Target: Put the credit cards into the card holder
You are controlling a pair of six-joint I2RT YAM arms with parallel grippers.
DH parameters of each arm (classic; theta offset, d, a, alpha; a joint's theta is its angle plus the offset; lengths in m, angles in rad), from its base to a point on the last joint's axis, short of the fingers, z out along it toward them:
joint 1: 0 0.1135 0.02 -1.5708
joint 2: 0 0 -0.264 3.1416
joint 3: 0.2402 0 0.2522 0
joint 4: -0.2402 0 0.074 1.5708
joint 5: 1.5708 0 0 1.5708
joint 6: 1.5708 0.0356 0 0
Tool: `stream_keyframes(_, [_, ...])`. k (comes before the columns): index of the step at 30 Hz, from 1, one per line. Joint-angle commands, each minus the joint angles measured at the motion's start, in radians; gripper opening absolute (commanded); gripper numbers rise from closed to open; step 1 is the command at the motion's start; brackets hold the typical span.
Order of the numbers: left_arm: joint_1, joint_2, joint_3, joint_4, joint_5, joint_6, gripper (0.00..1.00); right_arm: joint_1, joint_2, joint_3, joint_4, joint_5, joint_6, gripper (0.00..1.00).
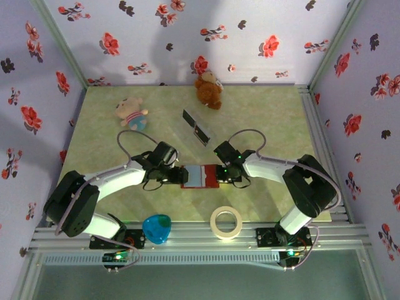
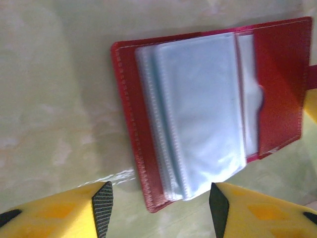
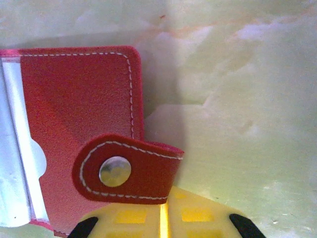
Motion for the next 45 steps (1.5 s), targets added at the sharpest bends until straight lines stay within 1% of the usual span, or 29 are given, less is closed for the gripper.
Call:
stream_keyframes(1, [0.023, -0.021, -0.020, -0.058, -0.049, -0.010, 0.58, -0.008, 0.047, 0.011, 0.019, -0.019, -0.002, 0.08])
stream_keyframes(3, [0.031, -0.014, -0.032, -0.038, -0.026, -0.016, 0.57, -0.008, 0.058, 0.019, 0.028, -0.037, -0.001, 0.06])
stream_keyframes(7, [0.038, 0.033, -0.044, 0.063, 0.075, -0.034, 0.53, -0.006, 0.056, 0.003, 0.091, -0.083, -0.008, 0.04])
stream_keyframes(12, [0.038, 0.077, -0.040, 0.140, 0.143, -0.065, 0.56, 0.005, 0.046, -0.023, 0.174, -0.159, -0.032, 0.05])
stream_keyframes(17, [0.039, 0.114, -0.022, 0.140, 0.172, -0.077, 0.54, 0.028, 0.083, -0.013, 0.230, -0.226, -0.033, 0.02])
stream_keyframes(22, [0.039, 0.101, -0.025, 0.136, 0.175, -0.082, 0.51, 0.046, 0.086, -0.017, 0.264, -0.241, -0.028, 0.01])
stream_keyframes(25, [0.039, 0.075, -0.042, 0.155, 0.174, -0.087, 0.50, 0.046, 0.088, -0.023, 0.296, -0.271, -0.028, 0.01])
stream_keyframes(30, [0.039, 0.054, -0.037, 0.148, 0.196, -0.088, 0.37, 0.047, 0.074, -0.034, 0.327, -0.289, -0.021, 0.00])
stream_keyframes(34, [0.041, 0.020, -0.054, 0.169, 0.203, -0.096, 0.22, 0.051, 0.060, -0.038, 0.325, -0.291, -0.024, 0.00])
stream_keyframes(37, [0.040, -0.004, -0.049, 0.142, 0.204, -0.092, 0.17, 0.052, 0.042, -0.042, 0.308, -0.267, -0.031, 0.01])
stream_keyframes(38, [0.041, -0.017, -0.054, 0.144, 0.206, -0.089, 0.15, 0.052, 0.036, -0.040, 0.281, -0.239, -0.043, 0.03])
stream_keyframes(39, [0.041, -0.029, -0.062, 0.144, 0.206, -0.086, 0.12, 0.052, 0.030, -0.034, 0.248, -0.206, -0.053, 0.08])
stream_keyframes(40, [0.041, -0.041, -0.068, 0.142, 0.207, -0.082, 0.09, 0.053, 0.024, -0.026, 0.207, -0.164, -0.065, 0.18])
stream_keyframes(41, [0.041, -0.050, -0.070, 0.137, 0.208, -0.082, 0.07, 0.053, 0.015, -0.022, 0.169, -0.110, -0.069, 0.31])
stream_keyframes(42, [0.041, -0.058, -0.072, 0.130, 0.207, -0.080, 0.06, 0.052, 0.007, -0.019, 0.144, -0.066, -0.072, 0.36])
stream_keyframes(43, [0.041, -0.066, -0.073, 0.120, 0.208, -0.077, 0.05, 0.055, -0.006, -0.023, 0.133, -0.044, -0.076, 0.38])
stream_keyframes(45, [0.041, -0.077, -0.084, 0.115, 0.212, -0.075, 0.01, 0.060, -0.043, -0.036, 0.138, -0.041, -0.078, 0.41])
